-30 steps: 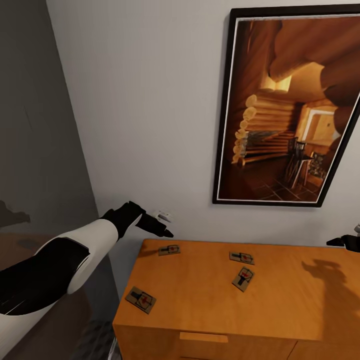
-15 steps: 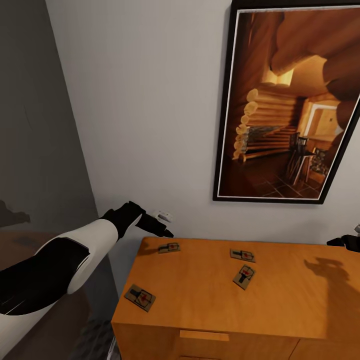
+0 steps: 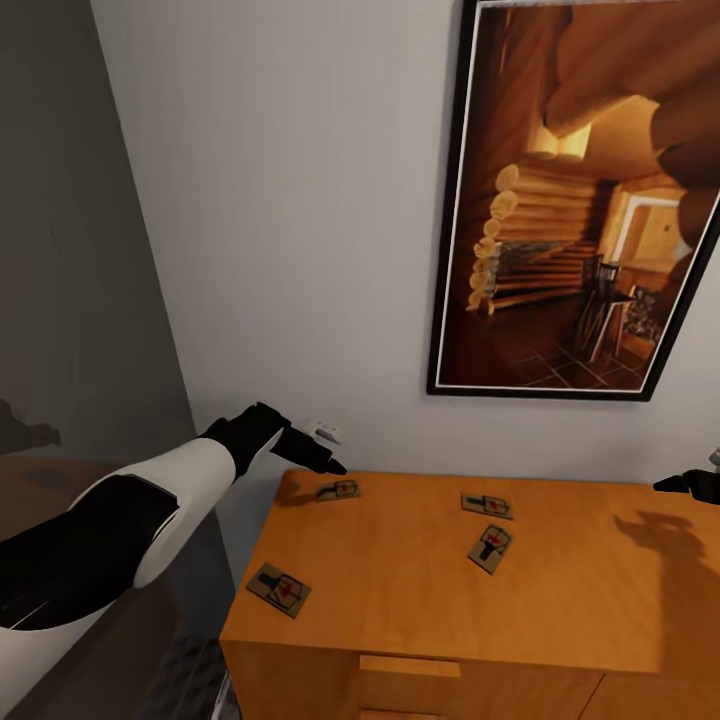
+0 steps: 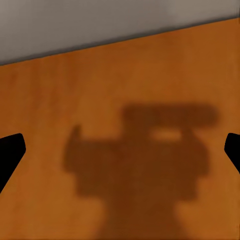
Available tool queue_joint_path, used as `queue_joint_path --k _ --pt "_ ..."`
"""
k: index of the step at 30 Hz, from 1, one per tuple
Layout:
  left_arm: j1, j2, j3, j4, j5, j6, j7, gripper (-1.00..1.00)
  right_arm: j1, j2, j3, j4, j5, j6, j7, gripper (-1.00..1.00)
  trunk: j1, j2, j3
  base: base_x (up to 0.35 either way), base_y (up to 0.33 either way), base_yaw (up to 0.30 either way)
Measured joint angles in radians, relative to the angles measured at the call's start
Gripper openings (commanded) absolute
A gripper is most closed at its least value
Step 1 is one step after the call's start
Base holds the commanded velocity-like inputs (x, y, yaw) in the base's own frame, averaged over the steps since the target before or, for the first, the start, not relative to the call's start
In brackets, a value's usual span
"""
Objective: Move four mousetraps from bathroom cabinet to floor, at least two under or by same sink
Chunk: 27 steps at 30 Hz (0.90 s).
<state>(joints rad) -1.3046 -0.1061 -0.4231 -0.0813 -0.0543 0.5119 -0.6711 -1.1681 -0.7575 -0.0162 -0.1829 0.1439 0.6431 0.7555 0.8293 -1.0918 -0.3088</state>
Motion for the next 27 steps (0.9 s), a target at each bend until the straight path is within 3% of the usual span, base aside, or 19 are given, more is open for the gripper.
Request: queue_joint_path --k 27 --pt "0.0 0.001 0.002 0.0 0.031 -0.003 -0.001 1.0 0.0 0.0 0.0 0.0 0.0 0.0 0.0 1.0 0.104 -0.189 -0.085 0.0 0.0 0.0"
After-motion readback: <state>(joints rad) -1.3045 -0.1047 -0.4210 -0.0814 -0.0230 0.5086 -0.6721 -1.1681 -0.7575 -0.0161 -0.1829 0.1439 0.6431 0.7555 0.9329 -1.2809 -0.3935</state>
